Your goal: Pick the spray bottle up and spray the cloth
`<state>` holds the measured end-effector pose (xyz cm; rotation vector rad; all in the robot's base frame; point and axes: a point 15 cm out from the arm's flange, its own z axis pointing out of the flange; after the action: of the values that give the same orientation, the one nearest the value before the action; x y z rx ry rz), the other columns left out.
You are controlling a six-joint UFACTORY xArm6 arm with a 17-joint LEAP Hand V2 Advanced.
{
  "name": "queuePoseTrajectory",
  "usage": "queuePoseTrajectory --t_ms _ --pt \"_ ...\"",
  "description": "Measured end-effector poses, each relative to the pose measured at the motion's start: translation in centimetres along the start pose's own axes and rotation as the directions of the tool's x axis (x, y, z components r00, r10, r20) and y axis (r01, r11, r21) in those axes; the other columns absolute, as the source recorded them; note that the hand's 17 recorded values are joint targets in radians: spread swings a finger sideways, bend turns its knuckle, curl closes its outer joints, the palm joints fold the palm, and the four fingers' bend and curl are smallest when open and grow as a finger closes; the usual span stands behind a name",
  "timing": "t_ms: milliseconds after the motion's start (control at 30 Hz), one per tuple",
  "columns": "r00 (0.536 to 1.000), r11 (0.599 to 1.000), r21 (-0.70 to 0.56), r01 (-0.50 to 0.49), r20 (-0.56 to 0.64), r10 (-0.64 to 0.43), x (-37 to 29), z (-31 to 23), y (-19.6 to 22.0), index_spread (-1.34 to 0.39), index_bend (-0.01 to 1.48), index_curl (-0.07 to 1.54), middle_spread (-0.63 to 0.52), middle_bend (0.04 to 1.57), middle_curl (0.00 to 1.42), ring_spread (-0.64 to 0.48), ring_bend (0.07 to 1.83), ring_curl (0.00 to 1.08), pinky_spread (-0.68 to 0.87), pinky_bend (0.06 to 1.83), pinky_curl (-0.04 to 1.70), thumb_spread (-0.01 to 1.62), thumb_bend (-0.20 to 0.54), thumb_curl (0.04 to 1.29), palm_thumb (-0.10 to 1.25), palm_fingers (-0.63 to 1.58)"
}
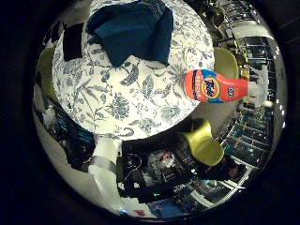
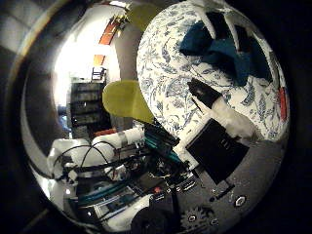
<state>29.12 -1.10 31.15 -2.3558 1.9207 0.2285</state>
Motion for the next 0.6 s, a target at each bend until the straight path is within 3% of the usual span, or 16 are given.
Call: queuePoseTrajectory --t_ms 367,600 --pt "0.999 0.999 0.007 -0.041 -0.001 0.041 1.3 -1.7 1.0 -0.34 0.19 0.61 -0.11 0.52 0.62 -0.14 0.88 0.6 -0.5 0.67 1.04 0.94 -0.028 0.51 0.83 0.44" --pt "0.997 0.996 0.068 -0.064 -0.026 0.066 3.4 -4.5 0.8 -0.32 0.18 0.51 -0.1 0.57 0.59 -0.1 0.8 0.55 -0.29 0.6 1.06 0.95 -0.029 0.46 0.77 0.33"
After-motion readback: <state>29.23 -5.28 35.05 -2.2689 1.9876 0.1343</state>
